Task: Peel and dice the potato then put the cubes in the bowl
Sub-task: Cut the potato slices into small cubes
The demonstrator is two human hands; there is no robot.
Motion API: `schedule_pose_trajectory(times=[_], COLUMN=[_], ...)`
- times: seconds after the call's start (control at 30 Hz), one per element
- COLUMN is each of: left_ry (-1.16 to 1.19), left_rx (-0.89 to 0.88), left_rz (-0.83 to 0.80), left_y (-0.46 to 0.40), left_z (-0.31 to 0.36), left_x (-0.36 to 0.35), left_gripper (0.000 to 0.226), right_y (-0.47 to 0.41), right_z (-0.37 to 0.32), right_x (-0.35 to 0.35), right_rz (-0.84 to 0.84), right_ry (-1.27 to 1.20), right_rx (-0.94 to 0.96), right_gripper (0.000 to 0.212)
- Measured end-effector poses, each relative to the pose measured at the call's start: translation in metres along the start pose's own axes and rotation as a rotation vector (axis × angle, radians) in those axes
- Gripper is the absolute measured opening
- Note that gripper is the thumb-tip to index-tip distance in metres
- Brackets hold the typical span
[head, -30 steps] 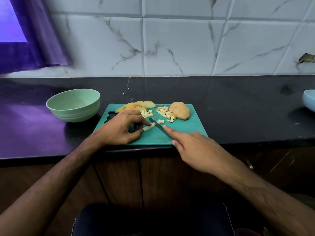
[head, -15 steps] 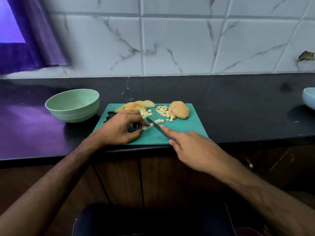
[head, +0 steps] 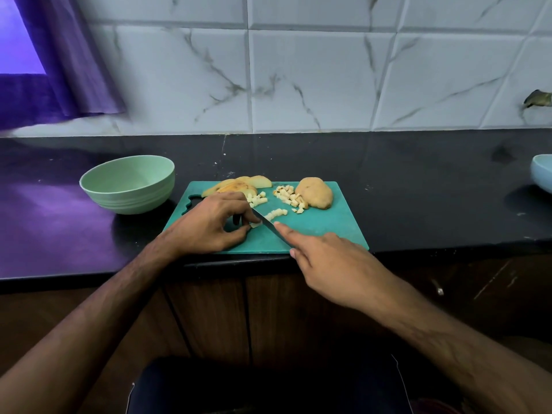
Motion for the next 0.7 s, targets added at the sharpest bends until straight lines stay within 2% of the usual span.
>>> schedule_pose_trajectory(times=[0.33,0.7], left_ry=[-0.011,-0.030], left_rx=[-0.008,-0.017], left_rz=[0.018,0.045], left_y=[0.000,0.000], left_z=[-0.002,-0.005], left_x=[-0.002,-0.004], left_gripper=[0.015,0.014], right_y=[0.002,-0.005], right_z=[0.007,0.002], right_x=[0.025,0.007], right_rz=[0.051,-0.027], right_ry=[-0.027,0.001], right_rx=[-0.009,-0.016], right_gripper=[0.051,0.052])
Point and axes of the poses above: each hand's wrist, its own y-axis away from the middle knuckle, its own x-axis out of the back of the hand, z = x × y, the point moved 2 cm from there along -y, towards the middle knuckle, and after that the axes turned 2 degrees about x, right-handed, at the moved point
